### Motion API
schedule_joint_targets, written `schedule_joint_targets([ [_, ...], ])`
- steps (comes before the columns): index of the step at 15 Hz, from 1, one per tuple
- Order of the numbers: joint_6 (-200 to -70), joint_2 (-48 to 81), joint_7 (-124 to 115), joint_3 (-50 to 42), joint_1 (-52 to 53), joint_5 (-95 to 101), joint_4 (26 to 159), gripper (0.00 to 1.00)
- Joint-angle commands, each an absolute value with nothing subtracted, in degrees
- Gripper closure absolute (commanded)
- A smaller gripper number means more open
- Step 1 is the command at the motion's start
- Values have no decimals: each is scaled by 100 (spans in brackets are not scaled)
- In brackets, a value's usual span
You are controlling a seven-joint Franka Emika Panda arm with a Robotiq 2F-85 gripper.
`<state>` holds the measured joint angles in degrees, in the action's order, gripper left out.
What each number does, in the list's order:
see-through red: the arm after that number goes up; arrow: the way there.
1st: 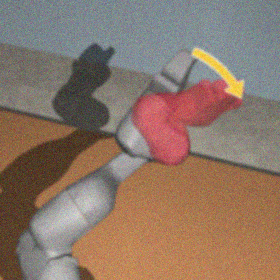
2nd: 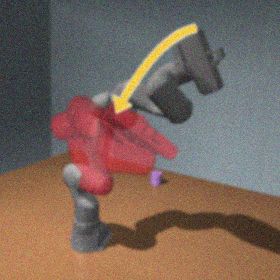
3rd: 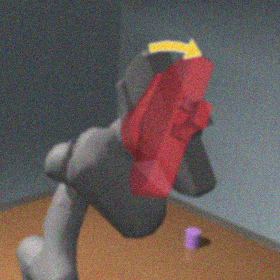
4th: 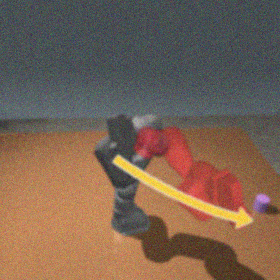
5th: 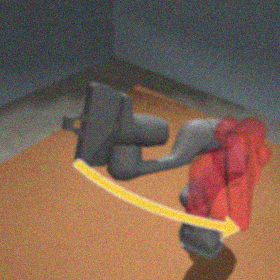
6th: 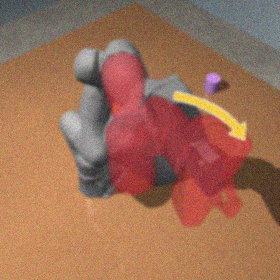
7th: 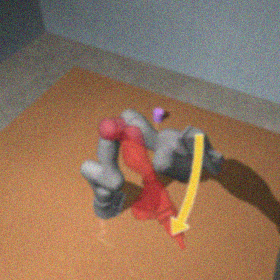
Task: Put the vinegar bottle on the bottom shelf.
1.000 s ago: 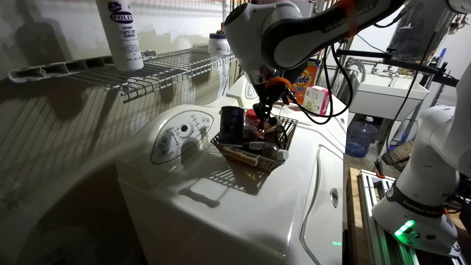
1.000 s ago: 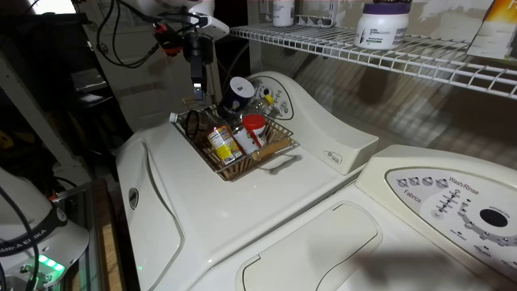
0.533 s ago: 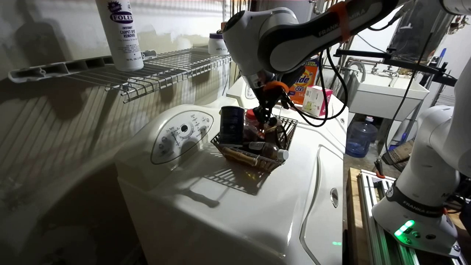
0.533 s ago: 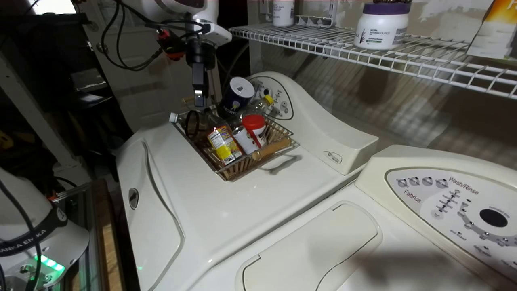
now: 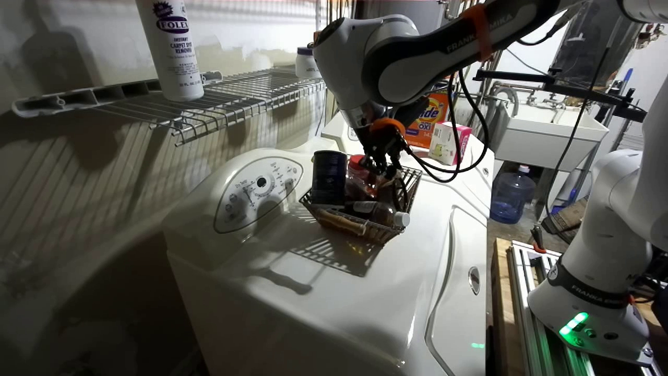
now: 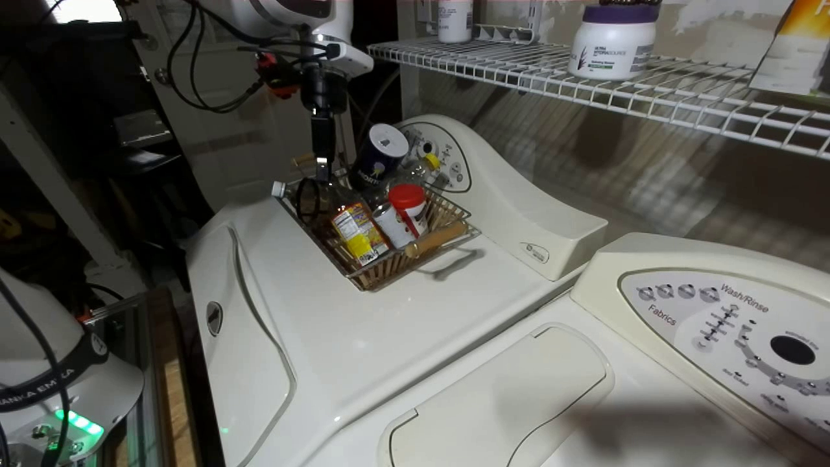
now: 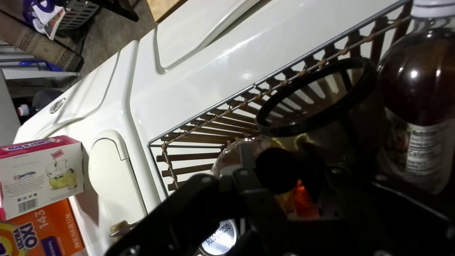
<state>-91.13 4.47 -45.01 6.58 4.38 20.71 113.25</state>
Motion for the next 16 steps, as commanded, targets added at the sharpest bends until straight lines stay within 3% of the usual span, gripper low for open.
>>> schedule_joint_targets([
  [1,-9128,610,-4587,536,482,1978,11193,91],
  [16,-8243,-17,-4005,631,595,2038,10877,91],
])
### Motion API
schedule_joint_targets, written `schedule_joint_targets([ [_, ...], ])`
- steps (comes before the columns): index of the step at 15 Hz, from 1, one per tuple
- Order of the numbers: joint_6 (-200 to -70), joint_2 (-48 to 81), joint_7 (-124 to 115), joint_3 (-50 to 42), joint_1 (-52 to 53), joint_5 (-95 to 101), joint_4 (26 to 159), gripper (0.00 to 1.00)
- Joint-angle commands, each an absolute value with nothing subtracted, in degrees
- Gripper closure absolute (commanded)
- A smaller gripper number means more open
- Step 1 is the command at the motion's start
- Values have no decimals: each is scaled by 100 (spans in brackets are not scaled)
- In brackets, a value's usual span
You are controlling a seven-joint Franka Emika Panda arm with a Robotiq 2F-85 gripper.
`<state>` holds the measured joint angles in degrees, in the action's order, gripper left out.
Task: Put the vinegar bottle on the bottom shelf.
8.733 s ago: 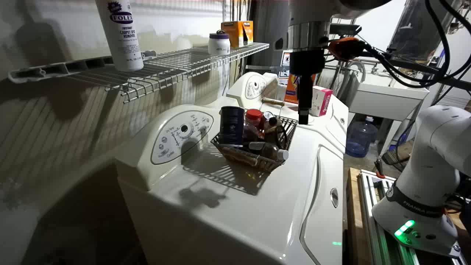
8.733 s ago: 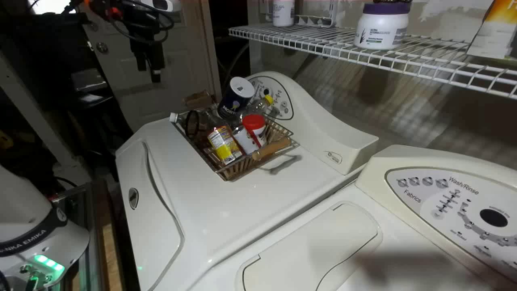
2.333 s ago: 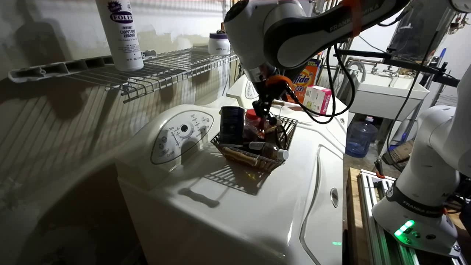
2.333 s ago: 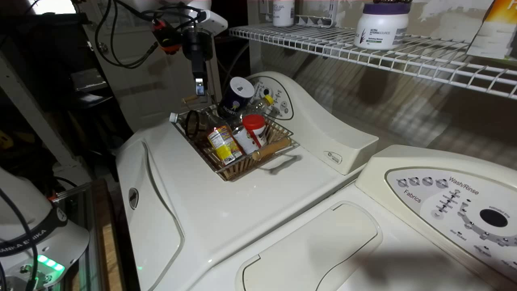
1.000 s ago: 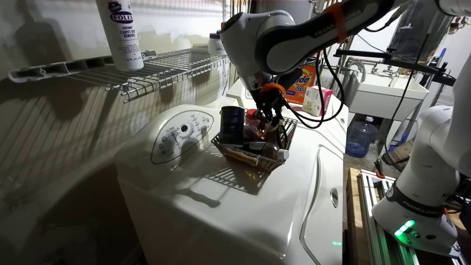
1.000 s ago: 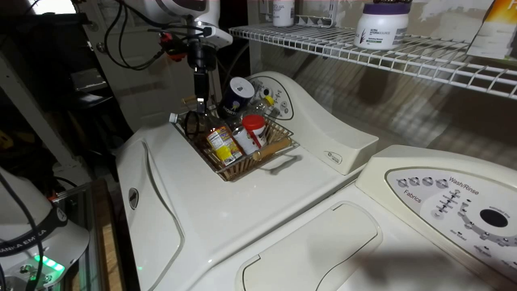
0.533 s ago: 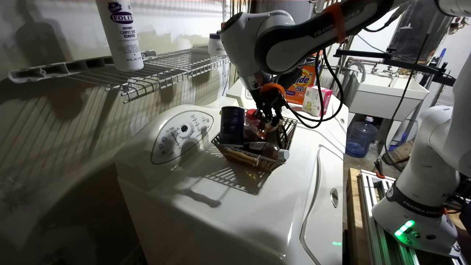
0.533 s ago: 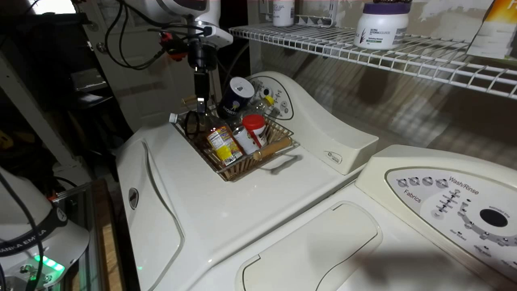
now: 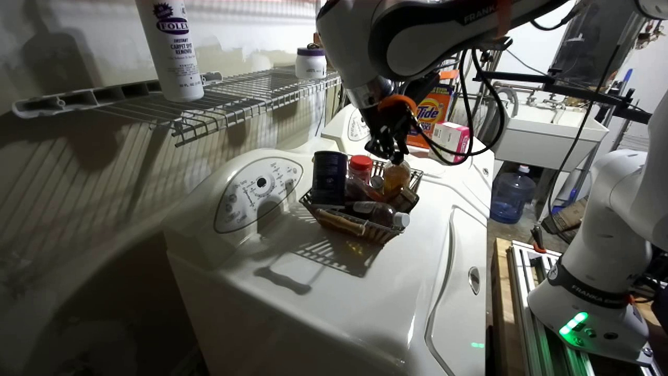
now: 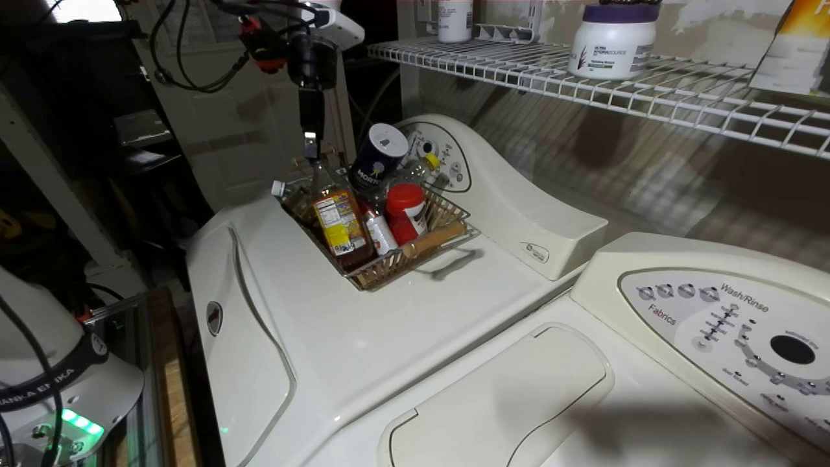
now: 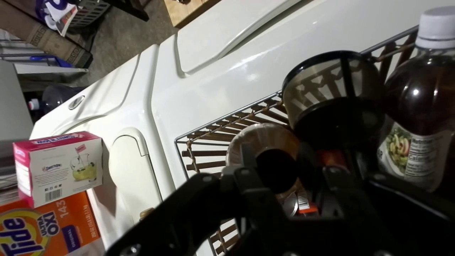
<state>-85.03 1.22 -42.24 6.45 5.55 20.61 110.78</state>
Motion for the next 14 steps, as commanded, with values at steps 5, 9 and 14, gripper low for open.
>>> schedule_joint_targets([
  [5,-8437,-38,-4021,583,539,2024,10855,91],
  [9,-8173,-218,-4173,601,569,2038,10758,91],
  [14,-8325,-187,-4171,546,478,2002,10659,91],
])
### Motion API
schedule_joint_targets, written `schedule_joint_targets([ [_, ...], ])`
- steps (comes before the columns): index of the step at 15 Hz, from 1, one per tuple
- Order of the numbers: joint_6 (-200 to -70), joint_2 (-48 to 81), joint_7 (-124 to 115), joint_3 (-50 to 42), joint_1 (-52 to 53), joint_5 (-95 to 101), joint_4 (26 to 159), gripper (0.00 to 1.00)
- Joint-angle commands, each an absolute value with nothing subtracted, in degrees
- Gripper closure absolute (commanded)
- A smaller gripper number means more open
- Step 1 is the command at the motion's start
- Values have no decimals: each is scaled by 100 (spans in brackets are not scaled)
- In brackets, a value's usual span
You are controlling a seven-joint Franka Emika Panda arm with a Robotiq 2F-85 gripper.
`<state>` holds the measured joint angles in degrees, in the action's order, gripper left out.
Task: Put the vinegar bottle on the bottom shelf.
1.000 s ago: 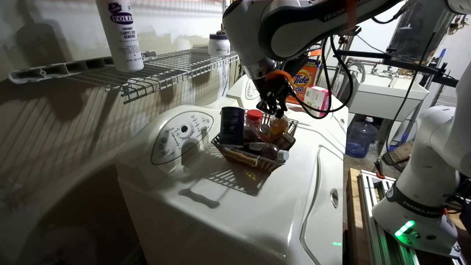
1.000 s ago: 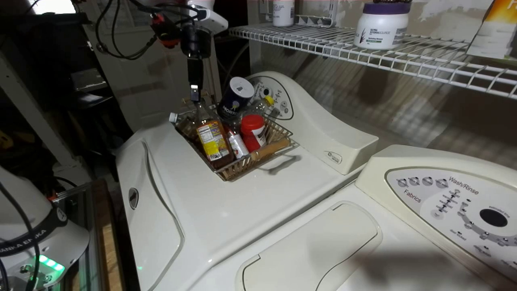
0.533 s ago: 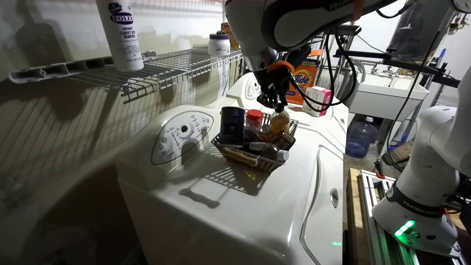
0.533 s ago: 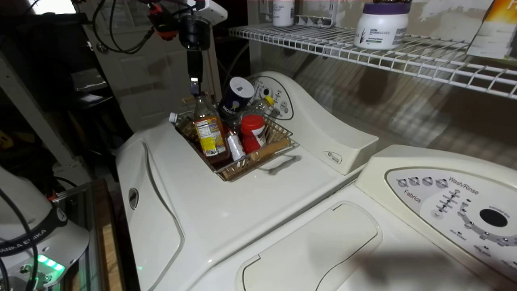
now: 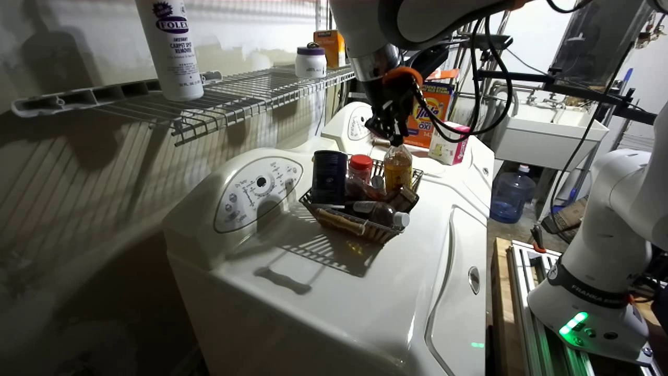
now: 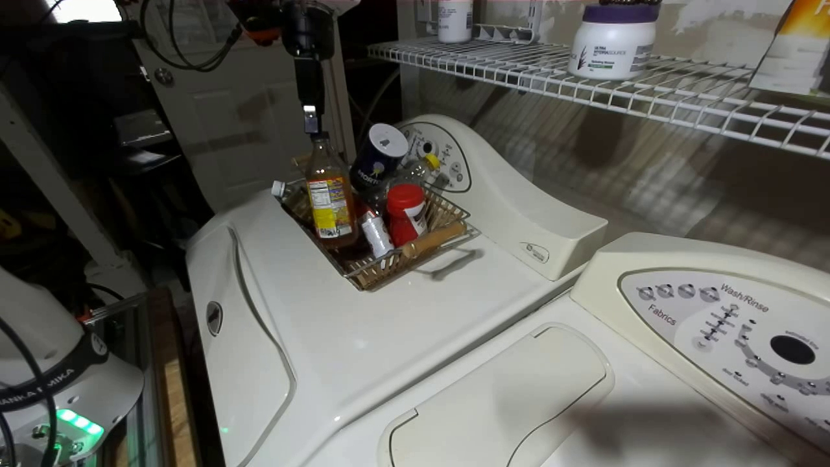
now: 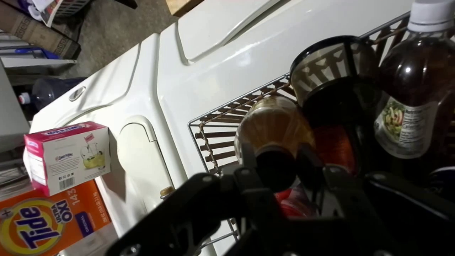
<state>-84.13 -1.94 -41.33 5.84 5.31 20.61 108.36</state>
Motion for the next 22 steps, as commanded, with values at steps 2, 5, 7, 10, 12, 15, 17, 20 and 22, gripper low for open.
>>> schedule_joint_targets([
  [2,-8499,-114,-4204,495,428,2019,10728,91],
  [5,-8787,-8,-4266,393,352,2014,10819,91],
  [7,-9019,54,-4312,336,320,2003,10878,91],
  [10,-9211,116,-4350,277,298,1961,10917,91],
  [12,-9239,127,-4389,260,303,2002,10942,66],
  [15,-9263,119,-4551,277,331,2021,10959,36],
  [17,-9104,199,-4651,312,364,1866,10883,22],
  [20,-8884,444,-4904,322,386,1574,10763,2],
  [22,-8823,620,-5106,296,398,1419,10720,0],
])
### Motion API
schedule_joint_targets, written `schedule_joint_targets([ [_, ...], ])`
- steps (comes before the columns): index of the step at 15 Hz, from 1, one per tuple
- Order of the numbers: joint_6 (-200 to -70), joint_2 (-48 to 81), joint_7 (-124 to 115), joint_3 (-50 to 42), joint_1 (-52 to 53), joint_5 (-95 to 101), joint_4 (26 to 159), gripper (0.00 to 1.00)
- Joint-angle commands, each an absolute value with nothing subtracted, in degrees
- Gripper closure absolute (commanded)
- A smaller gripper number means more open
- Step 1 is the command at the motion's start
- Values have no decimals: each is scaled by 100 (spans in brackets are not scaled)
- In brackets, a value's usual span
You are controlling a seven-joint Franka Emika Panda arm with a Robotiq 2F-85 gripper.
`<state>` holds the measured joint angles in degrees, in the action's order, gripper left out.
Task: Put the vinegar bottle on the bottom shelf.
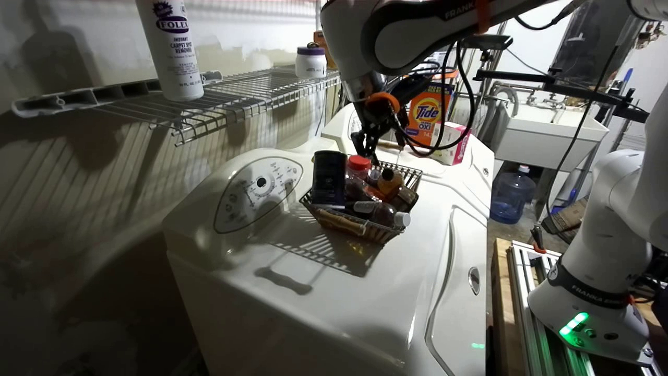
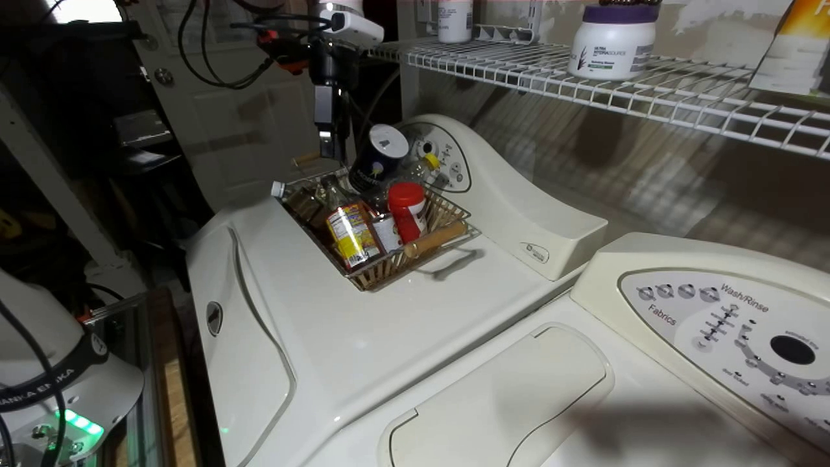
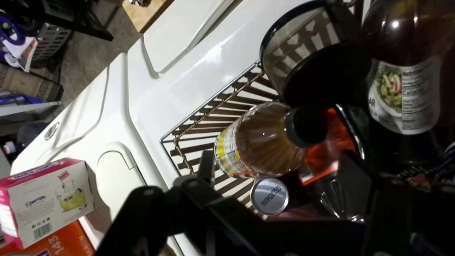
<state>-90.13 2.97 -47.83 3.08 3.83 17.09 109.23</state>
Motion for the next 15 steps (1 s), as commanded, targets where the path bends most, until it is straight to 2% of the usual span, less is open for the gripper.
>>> schedule_joint_targets([
  [1,-8855,678,-5201,292,412,1427,10736,0],
  [11,-8809,1088,-5330,241,447,1354,10683,0],
  [12,-8776,1120,-5312,237,444,1323,10665,5],
  [13,-8708,1165,-5266,234,440,1279,10643,17],
  [14,-8658,1205,-5264,225,436,1255,10628,23],
  [15,-8668,1242,-5274,214,431,1252,10622,22],
])
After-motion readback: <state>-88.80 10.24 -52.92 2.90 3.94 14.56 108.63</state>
